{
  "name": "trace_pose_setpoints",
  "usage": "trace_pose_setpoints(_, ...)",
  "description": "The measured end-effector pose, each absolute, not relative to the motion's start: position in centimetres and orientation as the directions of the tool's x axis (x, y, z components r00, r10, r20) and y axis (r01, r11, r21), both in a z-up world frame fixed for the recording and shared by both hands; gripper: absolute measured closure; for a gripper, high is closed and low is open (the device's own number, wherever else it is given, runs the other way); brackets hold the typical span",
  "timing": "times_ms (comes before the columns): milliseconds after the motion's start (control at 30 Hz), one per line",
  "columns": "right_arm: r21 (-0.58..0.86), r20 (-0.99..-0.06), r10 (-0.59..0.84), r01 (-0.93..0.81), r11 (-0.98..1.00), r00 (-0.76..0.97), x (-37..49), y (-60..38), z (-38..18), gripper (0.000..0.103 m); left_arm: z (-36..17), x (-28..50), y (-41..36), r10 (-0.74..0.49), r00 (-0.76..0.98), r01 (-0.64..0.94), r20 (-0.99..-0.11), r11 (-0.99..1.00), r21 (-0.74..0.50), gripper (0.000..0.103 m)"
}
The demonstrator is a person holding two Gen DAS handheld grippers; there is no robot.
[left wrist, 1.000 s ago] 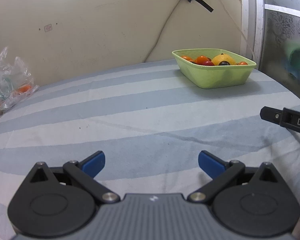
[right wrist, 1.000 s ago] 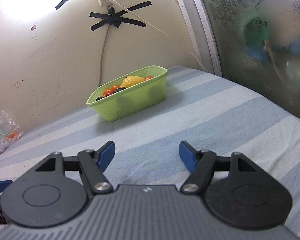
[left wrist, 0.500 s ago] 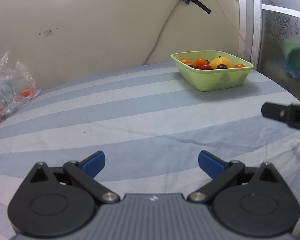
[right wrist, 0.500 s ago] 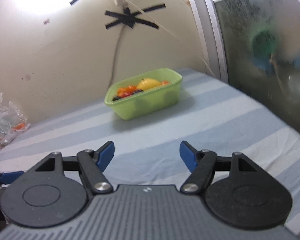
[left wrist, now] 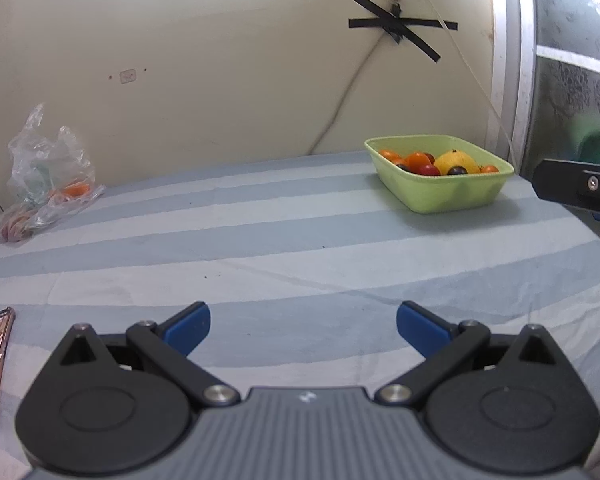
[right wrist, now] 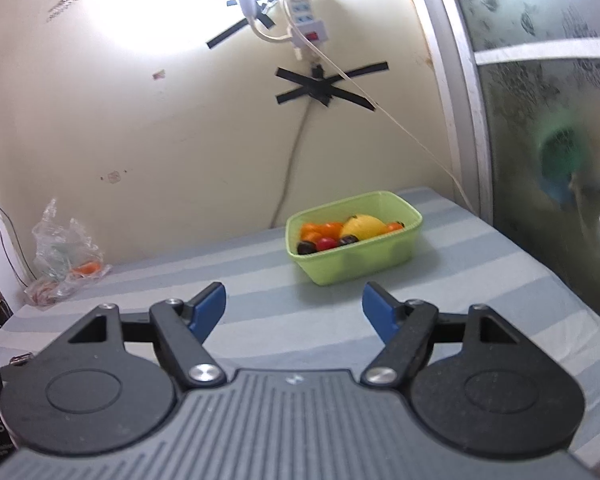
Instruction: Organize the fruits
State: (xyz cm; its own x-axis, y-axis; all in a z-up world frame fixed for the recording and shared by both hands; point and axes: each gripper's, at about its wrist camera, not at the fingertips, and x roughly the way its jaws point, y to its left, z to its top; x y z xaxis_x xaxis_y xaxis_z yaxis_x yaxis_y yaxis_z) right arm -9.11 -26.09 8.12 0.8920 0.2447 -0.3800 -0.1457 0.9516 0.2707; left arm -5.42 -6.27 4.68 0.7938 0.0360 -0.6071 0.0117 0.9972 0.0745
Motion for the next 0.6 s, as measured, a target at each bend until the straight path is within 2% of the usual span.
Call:
trace_pose_setpoints(300, 0.248, -0.362, 0.257, -0.174, 0.953, 0.896, -9.7, -25.0, 9.0, 0.024, 5.5, -6.0, -5.1, 0.007, 0.803, 0.011, -0.596, 1.000, 0.026, 0.000)
trace_pose_setpoints(600, 0.226, -0.347, 0.259, -0.188, 0.956, 0.901, -9.5, -24.5, 9.6, 0.024, 6.3, -6.4, -5.3, 0.033, 0.827, -0.003, -0.562, 0.999, 0.054, 0.000)
